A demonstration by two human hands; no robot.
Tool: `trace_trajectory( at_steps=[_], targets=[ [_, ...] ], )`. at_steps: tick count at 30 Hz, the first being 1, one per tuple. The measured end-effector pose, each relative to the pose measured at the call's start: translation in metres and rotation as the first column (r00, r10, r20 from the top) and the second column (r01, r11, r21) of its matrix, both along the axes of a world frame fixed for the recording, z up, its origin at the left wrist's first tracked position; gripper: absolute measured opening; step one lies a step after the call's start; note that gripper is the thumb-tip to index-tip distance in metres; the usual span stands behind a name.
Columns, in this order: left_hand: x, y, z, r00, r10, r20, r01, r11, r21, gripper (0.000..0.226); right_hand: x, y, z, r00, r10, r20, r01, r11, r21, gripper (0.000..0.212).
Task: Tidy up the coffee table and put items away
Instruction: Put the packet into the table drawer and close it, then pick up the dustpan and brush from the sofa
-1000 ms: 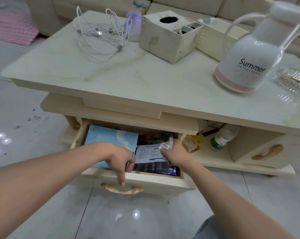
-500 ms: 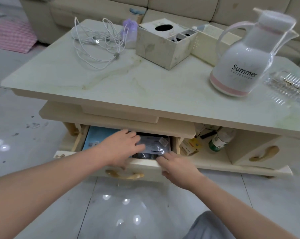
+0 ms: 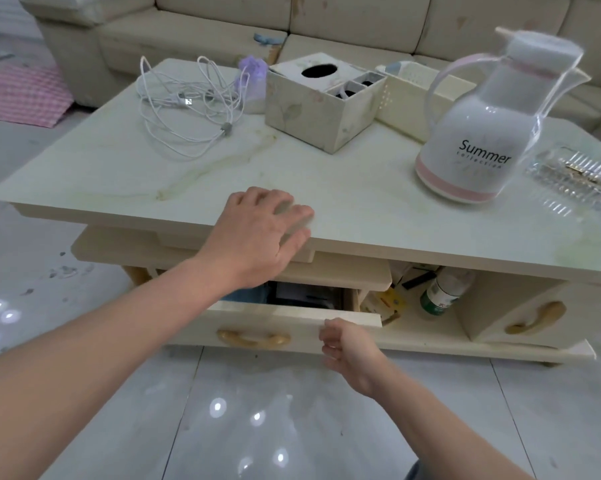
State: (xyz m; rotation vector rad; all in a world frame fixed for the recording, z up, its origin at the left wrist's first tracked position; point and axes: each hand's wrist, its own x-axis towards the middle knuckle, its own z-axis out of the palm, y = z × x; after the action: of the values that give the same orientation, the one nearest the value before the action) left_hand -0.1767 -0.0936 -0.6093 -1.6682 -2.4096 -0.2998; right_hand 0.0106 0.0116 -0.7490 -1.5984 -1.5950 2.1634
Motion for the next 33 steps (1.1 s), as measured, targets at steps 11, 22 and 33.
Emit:
trace_trajectory(
  at_steps=[11,22,33],
  targets=[
    [-0.017,0.005,0.003,0.980,-0.057,0.193,0.046,0.997,0.062,0.037,-0.044,0.038,-0.019,0.992,-0.073,-0.101,0.078,0.996,0.049,0.022],
    [-0.030,0.024,0.029,0.957,-0.010,0.289,0.018,1.000,-0.024,0.028,-0.025,0.018,0.176,0.739,0.651,-0.175,-0.437,0.660,0.611,0.025],
    [-0.046,0.046,0.079,0.920,0.072,0.384,0.079,0.928,-0.364,0.041,-0.075,0.062,0.194,0.838,0.462,0.292,-0.536,0.589,0.605,0.046]
  ],
)
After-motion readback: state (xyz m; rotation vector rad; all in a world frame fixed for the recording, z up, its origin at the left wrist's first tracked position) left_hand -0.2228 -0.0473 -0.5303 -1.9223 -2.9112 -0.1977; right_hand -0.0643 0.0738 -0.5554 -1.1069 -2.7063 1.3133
